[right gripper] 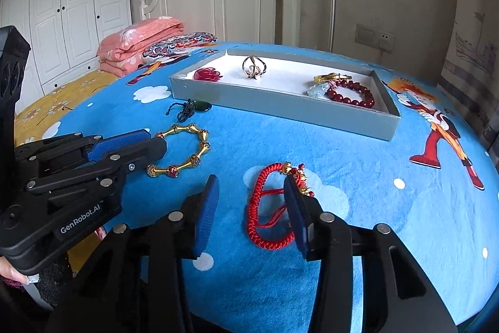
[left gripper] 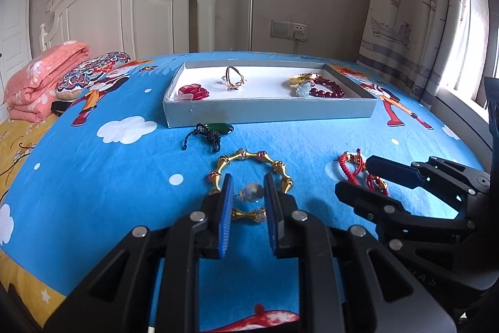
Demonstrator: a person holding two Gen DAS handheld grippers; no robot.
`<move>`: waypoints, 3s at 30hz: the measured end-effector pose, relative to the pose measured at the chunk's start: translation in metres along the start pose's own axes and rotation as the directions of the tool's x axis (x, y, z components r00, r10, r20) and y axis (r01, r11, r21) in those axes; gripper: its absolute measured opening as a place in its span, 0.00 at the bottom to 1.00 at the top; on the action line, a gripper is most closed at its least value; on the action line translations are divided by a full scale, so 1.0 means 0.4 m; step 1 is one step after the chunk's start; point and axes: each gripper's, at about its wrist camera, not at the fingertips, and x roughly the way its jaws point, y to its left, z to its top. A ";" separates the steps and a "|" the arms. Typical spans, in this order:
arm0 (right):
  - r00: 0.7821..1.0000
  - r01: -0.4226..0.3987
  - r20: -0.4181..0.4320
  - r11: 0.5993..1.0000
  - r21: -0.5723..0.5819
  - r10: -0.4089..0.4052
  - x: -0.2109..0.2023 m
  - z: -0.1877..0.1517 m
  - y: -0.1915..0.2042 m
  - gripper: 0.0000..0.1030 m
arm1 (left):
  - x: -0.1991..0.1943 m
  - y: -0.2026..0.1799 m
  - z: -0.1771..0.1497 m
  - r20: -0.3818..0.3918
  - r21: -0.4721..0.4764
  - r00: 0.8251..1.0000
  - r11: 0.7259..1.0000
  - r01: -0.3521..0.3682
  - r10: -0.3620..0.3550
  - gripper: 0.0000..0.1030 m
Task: Organize jewelry
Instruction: 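Carry the gold bracelet in left tool while right tool carries the red bracelet to tray, then release the red bracelet from right tool into the tray while left tool withdraws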
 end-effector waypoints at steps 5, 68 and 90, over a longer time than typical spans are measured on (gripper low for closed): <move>1.000 0.012 0.018 1.000 -0.007 -0.012 0.013 -0.010 0.001 0.06 | 0.000 0.004 0.001 0.002 -0.004 1.000 1.000 -0.003 0.003 0.19; 0.984 0.127 0.116 0.988 0.087 -0.137 0.157 0.380 -0.166 0.06 | 0.277 0.029 0.407 -0.015 -0.021 0.994 0.994 -0.109 0.109 0.19; 0.992 0.107 0.051 0.989 0.107 -0.112 0.150 0.327 -0.142 0.47 | 0.194 0.078 0.375 0.005 -0.006 0.974 0.974 -0.225 0.225 0.83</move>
